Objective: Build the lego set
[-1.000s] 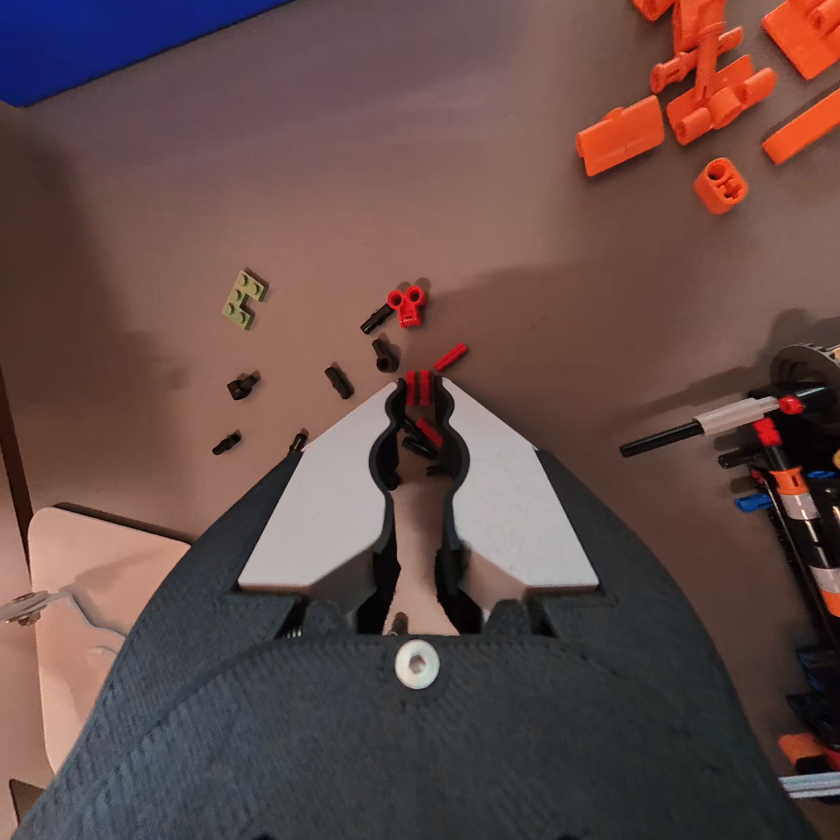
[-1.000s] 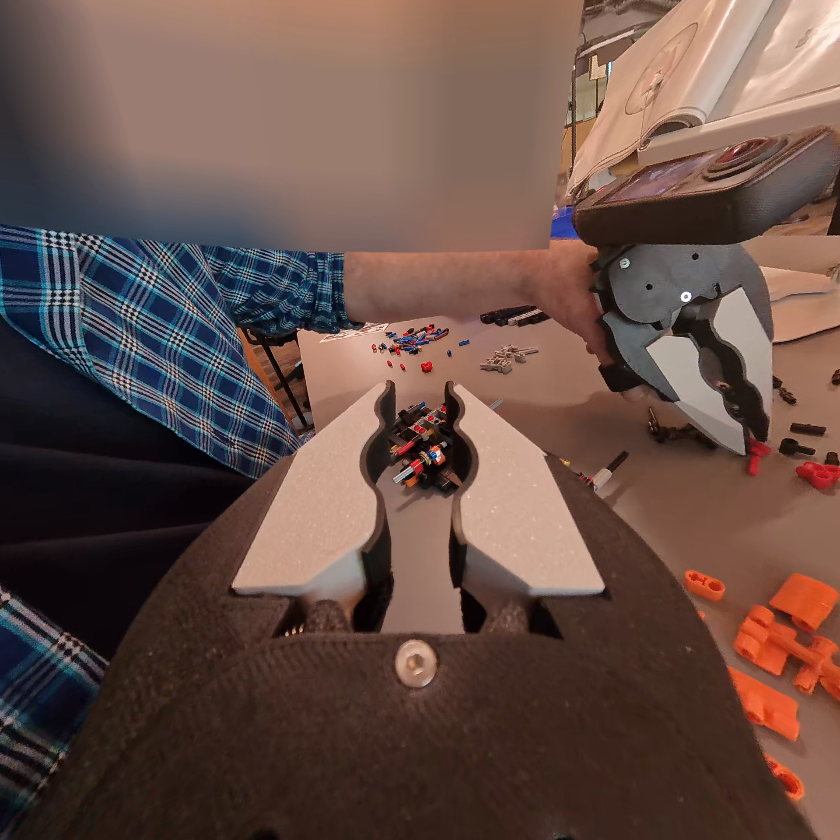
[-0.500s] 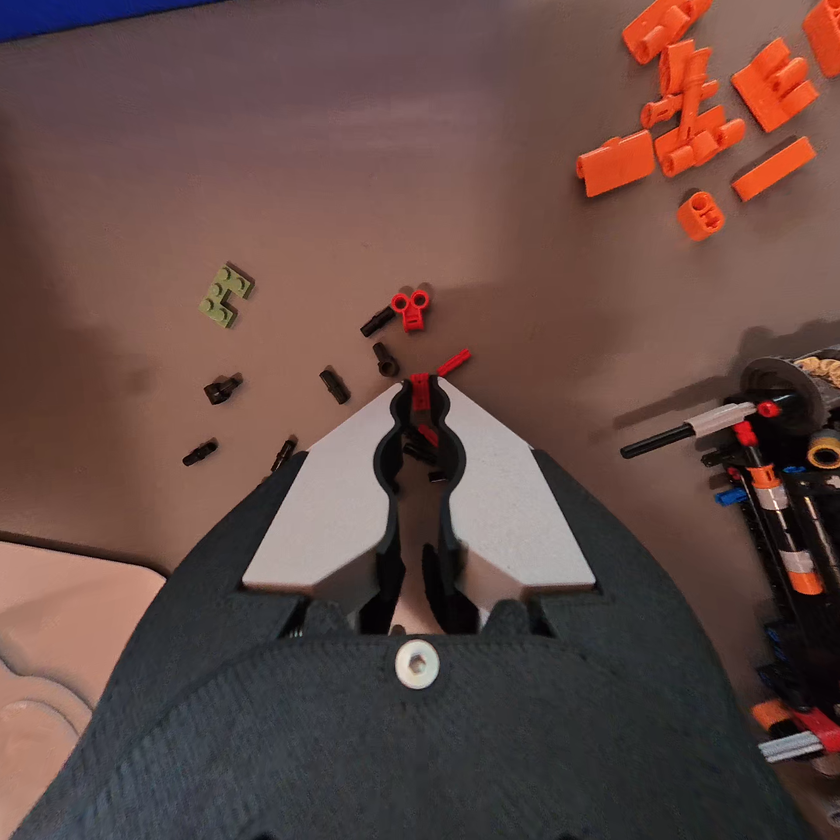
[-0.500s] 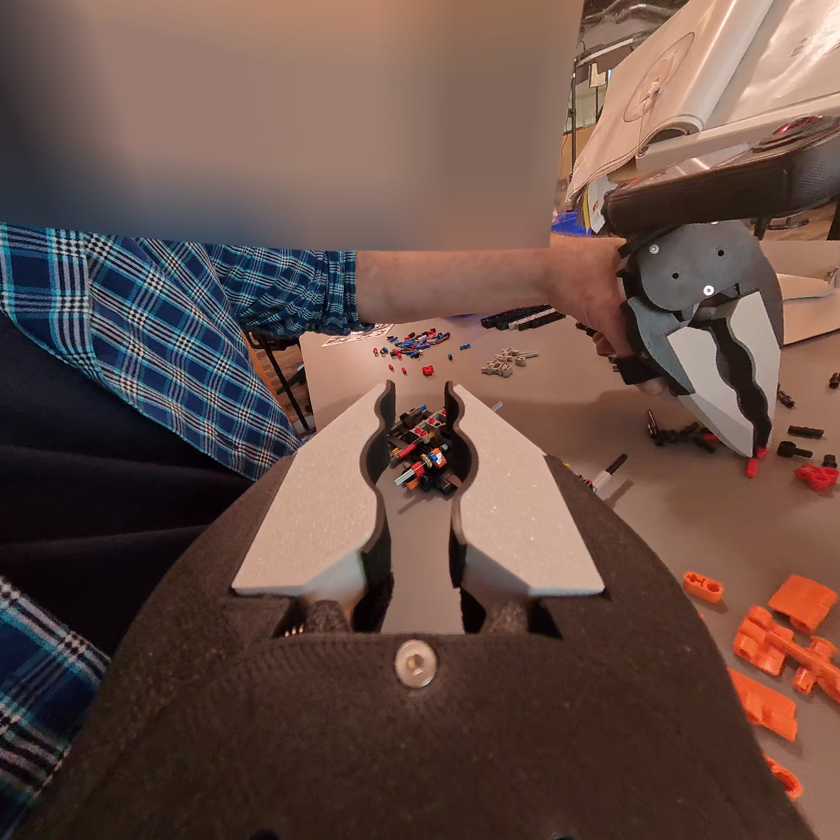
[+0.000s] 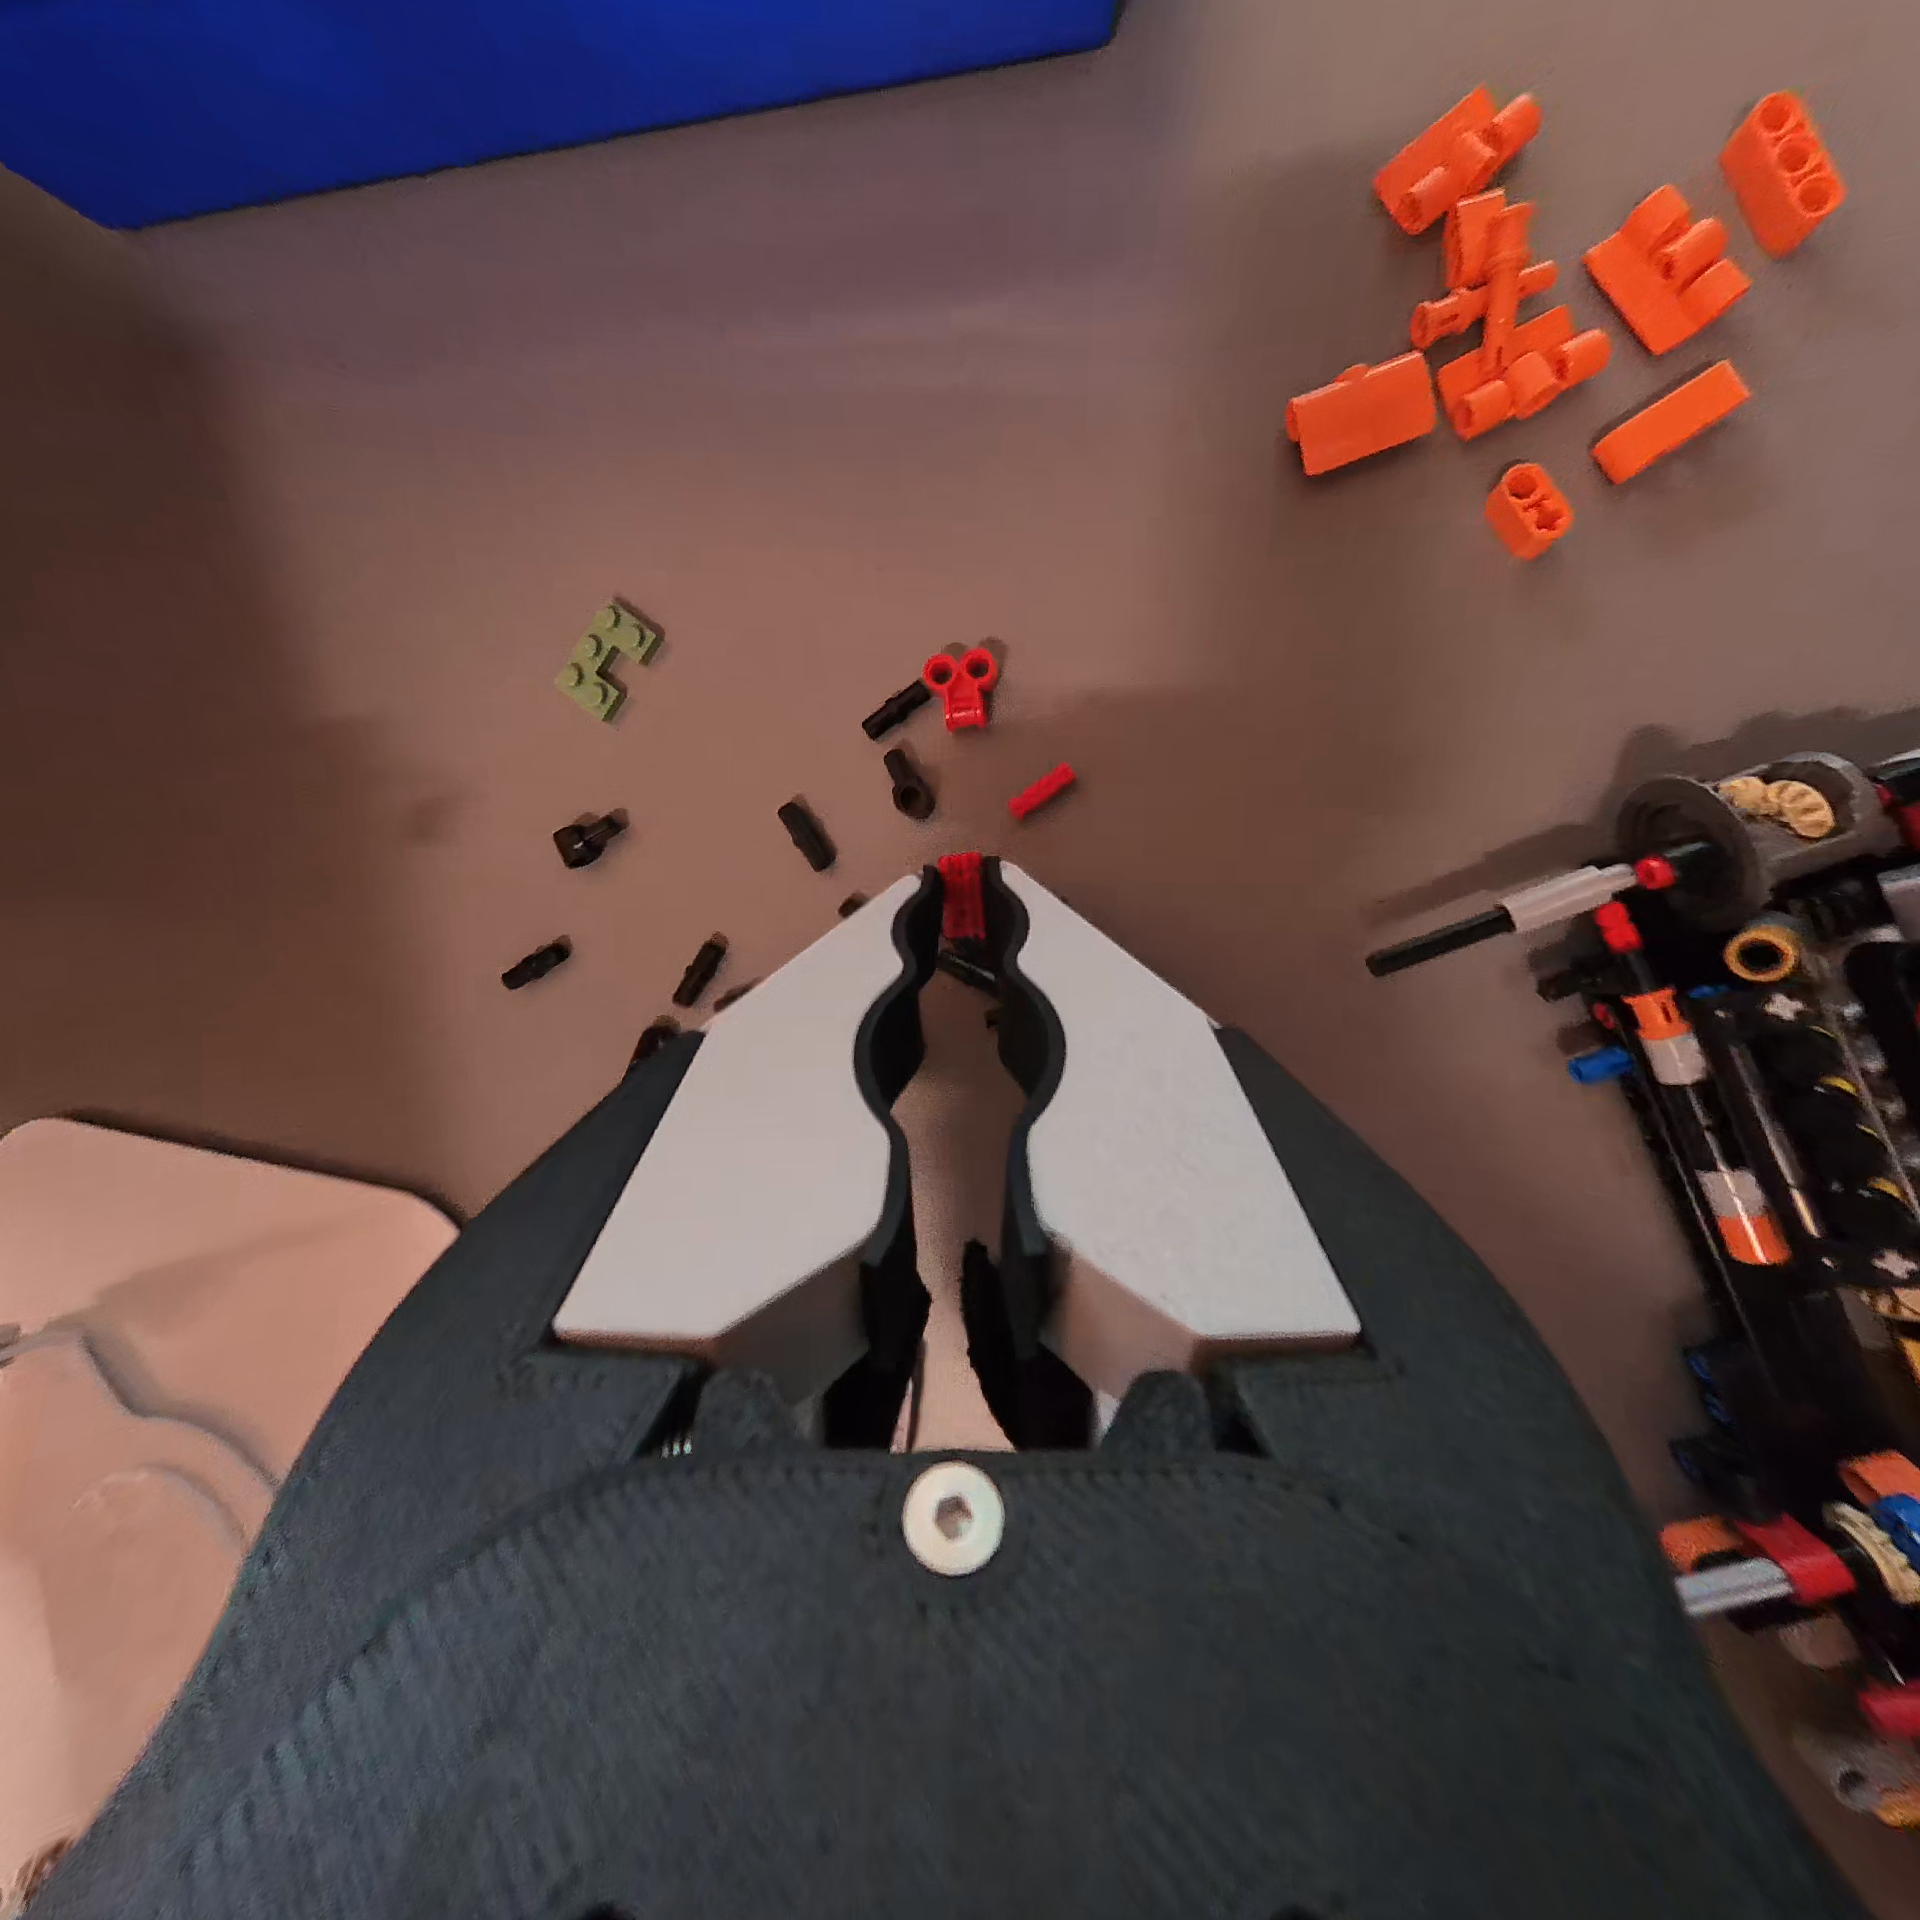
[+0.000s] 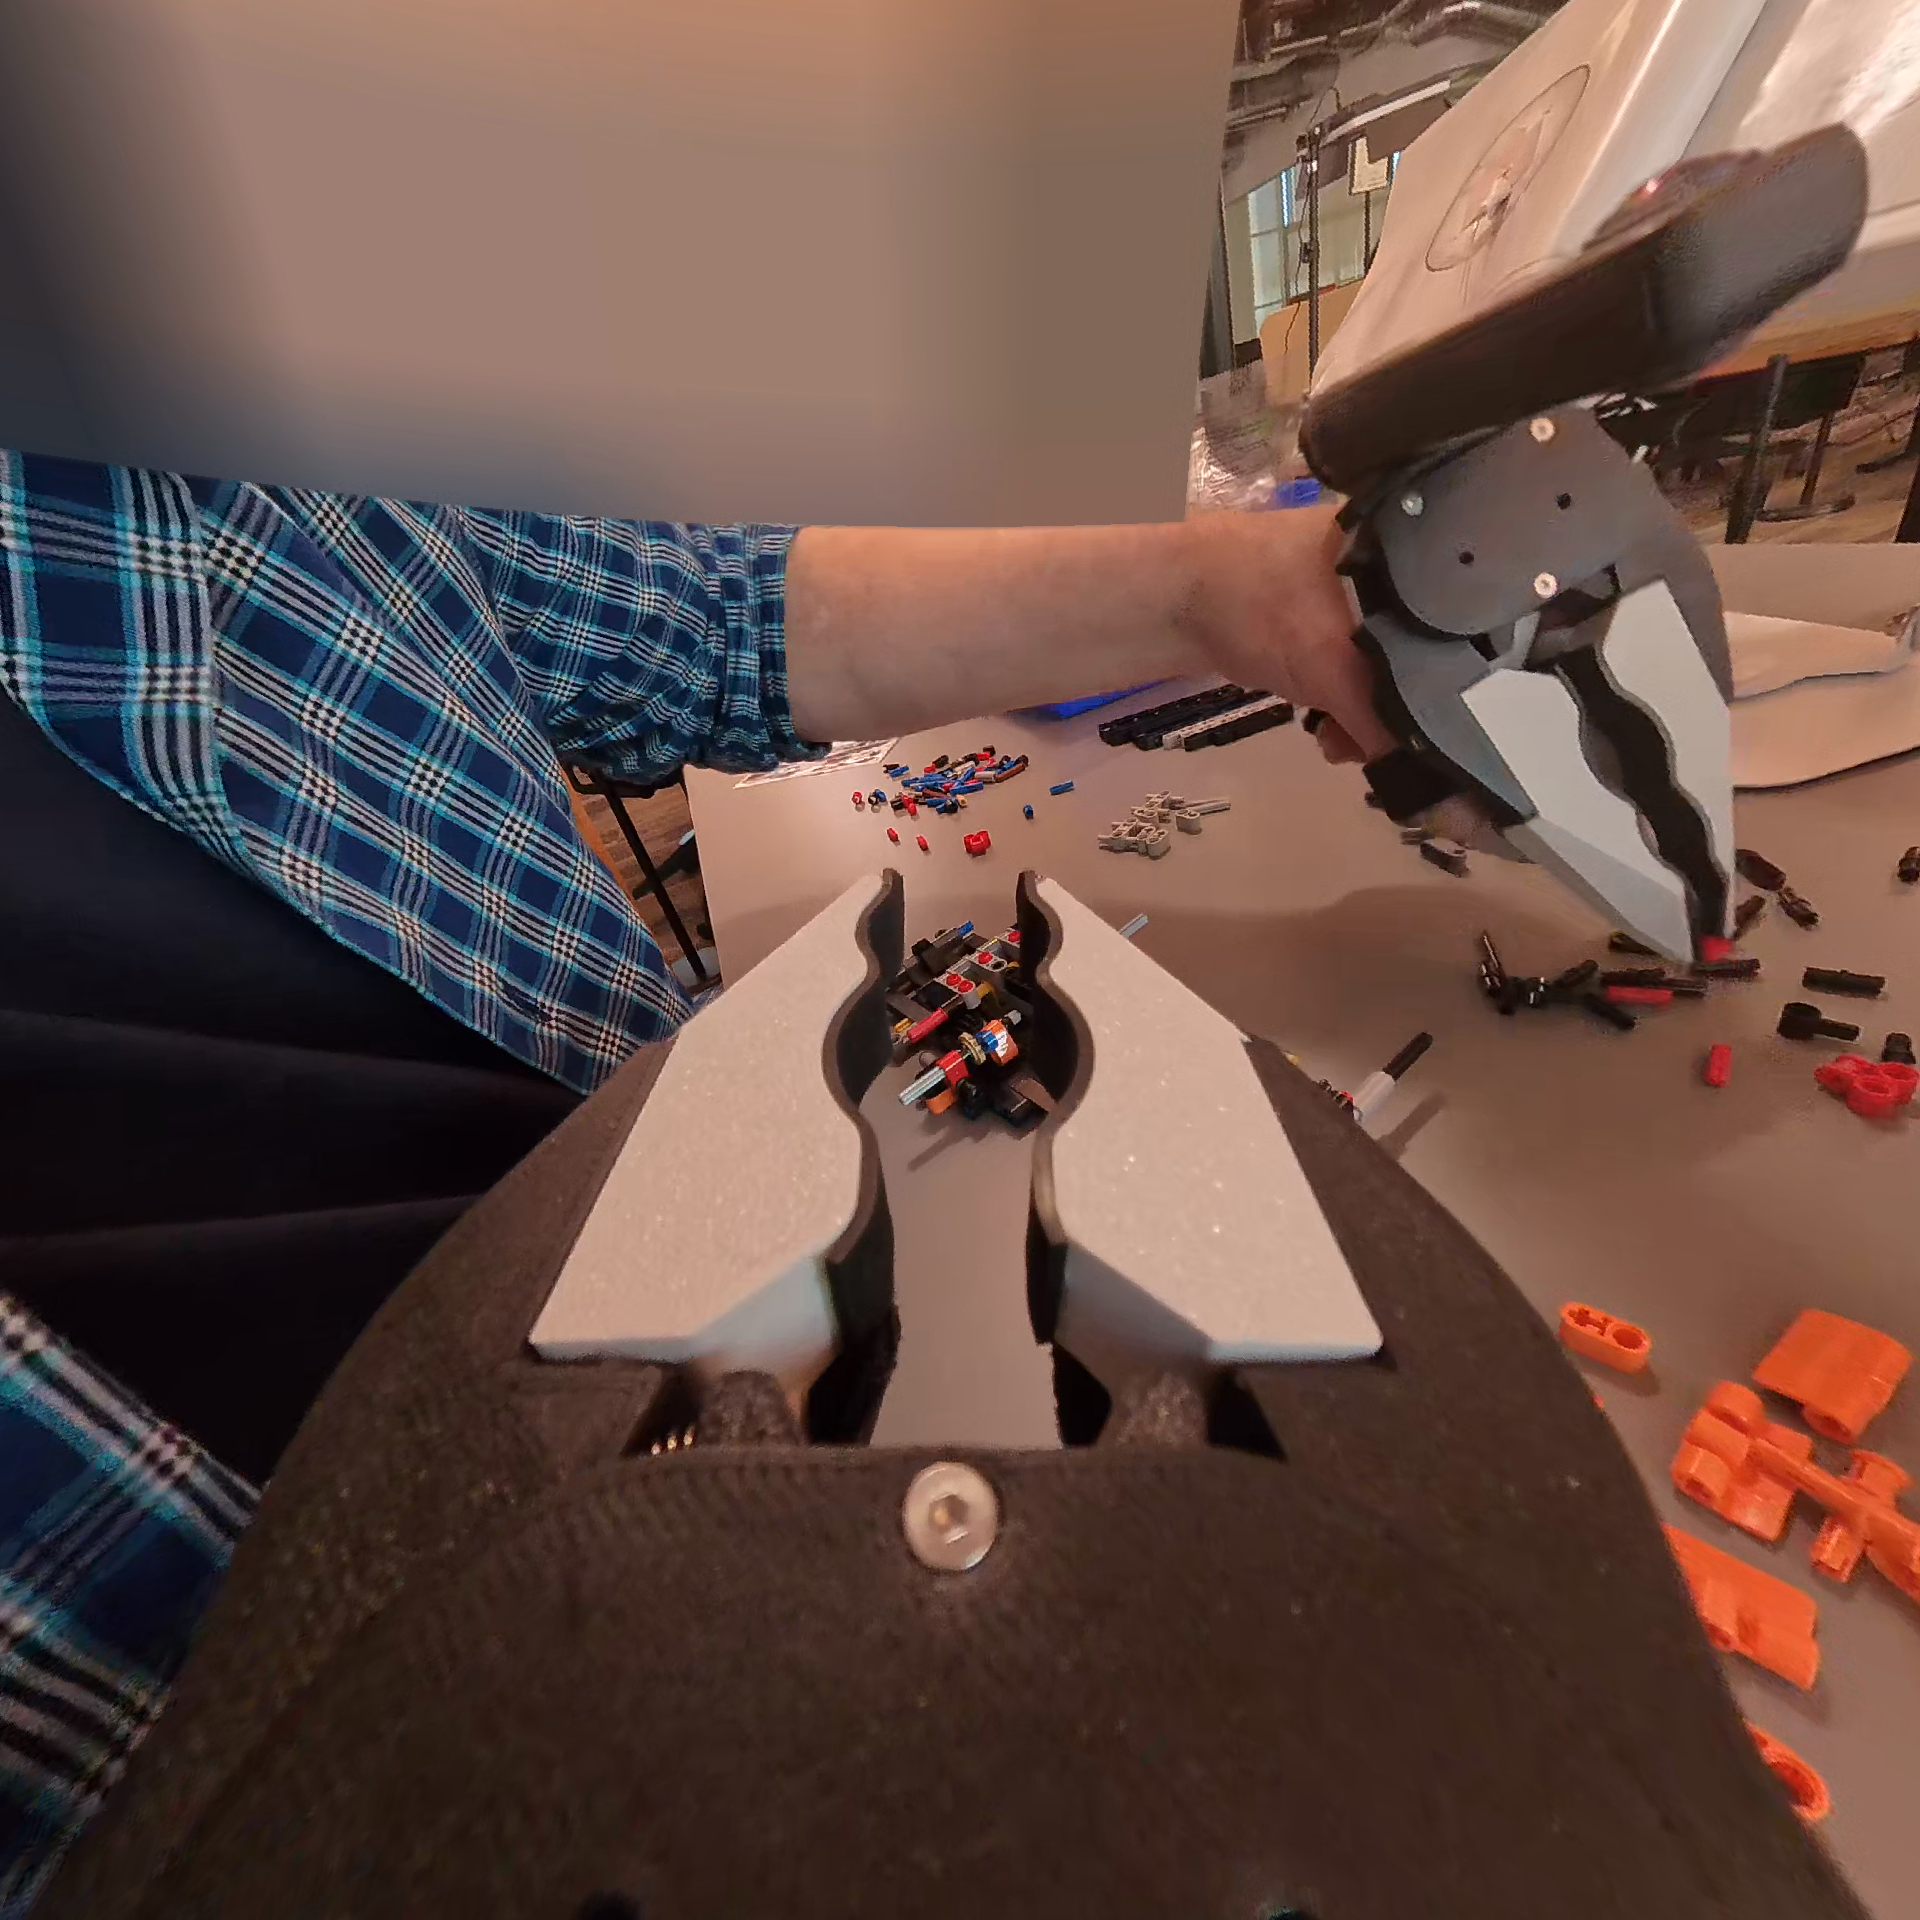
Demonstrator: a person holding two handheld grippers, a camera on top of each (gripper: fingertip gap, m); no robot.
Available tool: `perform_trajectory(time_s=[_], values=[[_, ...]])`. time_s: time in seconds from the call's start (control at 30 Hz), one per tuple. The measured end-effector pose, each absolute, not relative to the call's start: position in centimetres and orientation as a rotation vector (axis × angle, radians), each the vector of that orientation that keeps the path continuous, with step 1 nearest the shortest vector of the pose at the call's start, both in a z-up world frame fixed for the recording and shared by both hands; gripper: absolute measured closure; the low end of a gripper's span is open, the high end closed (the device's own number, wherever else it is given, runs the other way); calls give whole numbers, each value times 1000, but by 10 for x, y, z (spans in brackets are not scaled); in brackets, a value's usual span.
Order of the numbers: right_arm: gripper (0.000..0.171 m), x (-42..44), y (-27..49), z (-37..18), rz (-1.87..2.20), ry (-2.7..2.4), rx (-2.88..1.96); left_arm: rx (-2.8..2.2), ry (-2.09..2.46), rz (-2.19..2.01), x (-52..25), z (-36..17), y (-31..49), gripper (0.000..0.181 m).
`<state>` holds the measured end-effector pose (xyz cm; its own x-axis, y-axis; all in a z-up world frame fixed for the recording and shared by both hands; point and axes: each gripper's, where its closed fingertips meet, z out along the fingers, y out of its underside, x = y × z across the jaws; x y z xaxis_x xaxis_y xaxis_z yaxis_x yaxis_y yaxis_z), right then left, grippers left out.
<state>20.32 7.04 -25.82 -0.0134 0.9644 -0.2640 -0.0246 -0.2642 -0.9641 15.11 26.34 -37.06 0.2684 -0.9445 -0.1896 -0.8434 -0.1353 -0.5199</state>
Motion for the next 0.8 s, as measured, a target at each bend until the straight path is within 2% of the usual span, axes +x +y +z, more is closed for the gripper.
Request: perform_trajectory(time_s=[0.4, 0.8], values=[[153, 192, 64, -263, 1356, -1126, -1382, -2041, 1414, -178, 84, -330, 222, 176], [152, 178, 46, -261, 1364, -1197, -1340, -2203, 1078, -53, -12, -315, 135, 176]])
